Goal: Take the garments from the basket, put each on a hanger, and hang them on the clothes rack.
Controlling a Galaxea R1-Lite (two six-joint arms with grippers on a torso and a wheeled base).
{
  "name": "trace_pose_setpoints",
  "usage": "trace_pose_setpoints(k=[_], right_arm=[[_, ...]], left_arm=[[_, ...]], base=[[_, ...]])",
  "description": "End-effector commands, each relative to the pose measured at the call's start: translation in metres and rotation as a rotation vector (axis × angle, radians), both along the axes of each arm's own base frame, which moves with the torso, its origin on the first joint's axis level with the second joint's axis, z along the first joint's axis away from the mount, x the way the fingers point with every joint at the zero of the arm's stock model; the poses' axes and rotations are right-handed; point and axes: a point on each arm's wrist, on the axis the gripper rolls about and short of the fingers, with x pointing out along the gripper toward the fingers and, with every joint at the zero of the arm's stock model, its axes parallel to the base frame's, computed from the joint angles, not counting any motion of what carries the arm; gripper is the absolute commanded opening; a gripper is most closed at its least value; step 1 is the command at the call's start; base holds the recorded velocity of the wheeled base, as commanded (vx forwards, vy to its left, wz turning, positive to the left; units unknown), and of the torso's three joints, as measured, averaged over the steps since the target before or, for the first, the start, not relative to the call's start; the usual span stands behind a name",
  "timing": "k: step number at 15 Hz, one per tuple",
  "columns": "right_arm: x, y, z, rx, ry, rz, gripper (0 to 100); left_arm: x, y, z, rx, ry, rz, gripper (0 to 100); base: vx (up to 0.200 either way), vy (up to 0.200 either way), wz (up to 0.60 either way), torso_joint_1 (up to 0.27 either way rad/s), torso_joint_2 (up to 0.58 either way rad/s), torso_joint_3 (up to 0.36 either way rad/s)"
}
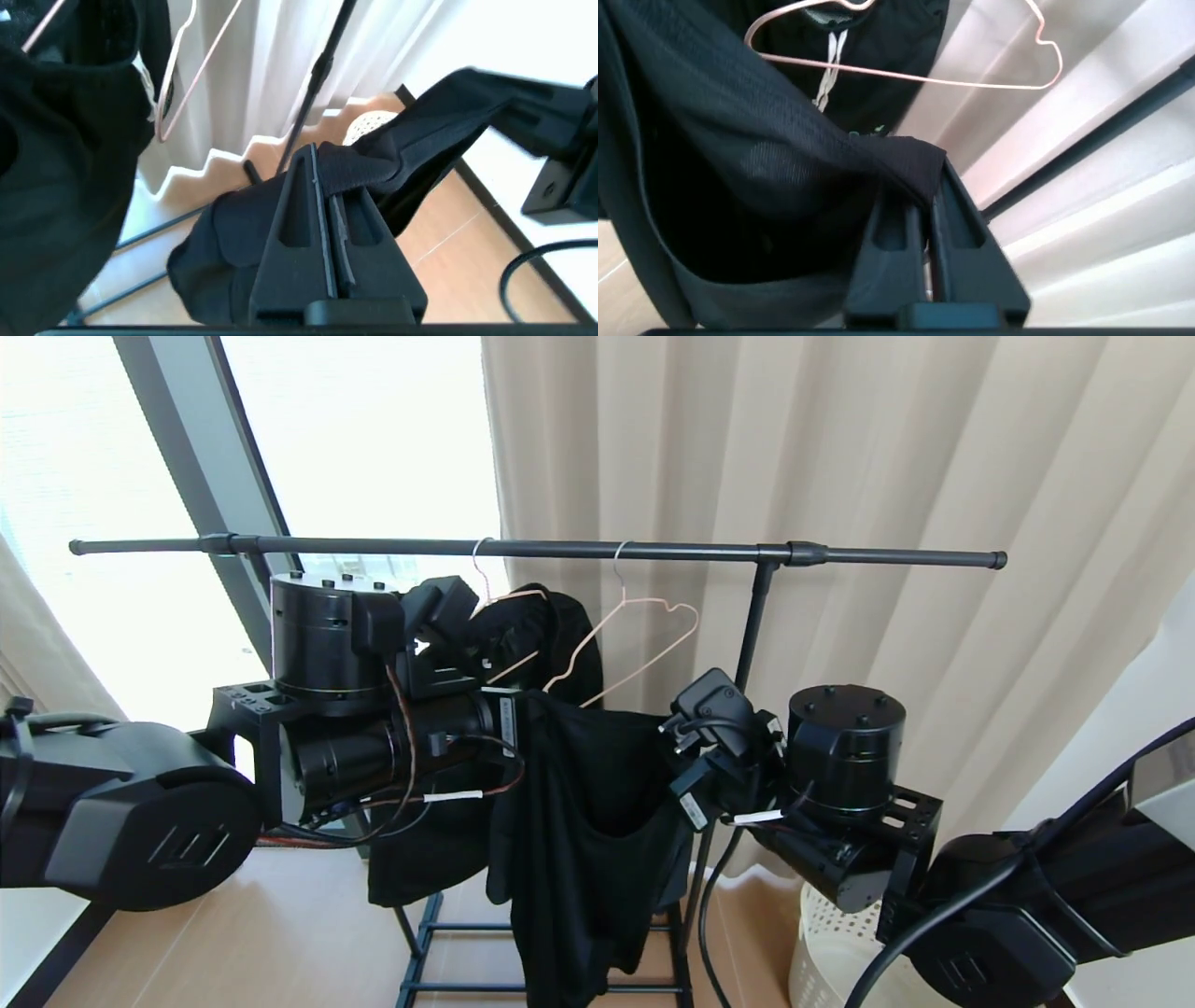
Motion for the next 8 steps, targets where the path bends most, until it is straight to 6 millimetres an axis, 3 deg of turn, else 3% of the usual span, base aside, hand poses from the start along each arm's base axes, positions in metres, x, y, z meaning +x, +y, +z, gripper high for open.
trace_pose_setpoints(k=[1,3,8], right_arm=[[0.003,0.004,-0.011,-0.019,0.021,0.002,100],[0.007,0.017,-0.028,-0.042,0.044,0.016,100],[0.008,0.014,-0.028,-0.044,0.046,0.005,100]], left_arm=[[-0.004,-0.002,0.006,-0.014,-0.015,-0.009,0],[-0.010,-0.004,0.010,-0.024,-0.020,-0.025,0],[-0.008,-0.003,0.010,-0.023,-0.022,-0.016,0]], base=[[0.000,0.000,0.00,0.000,0.00,0.000],[0.000,0.000,0.00,0.000,0.00,0.000],[0.000,0.000,0.00,0.000,0.00,0.000]])
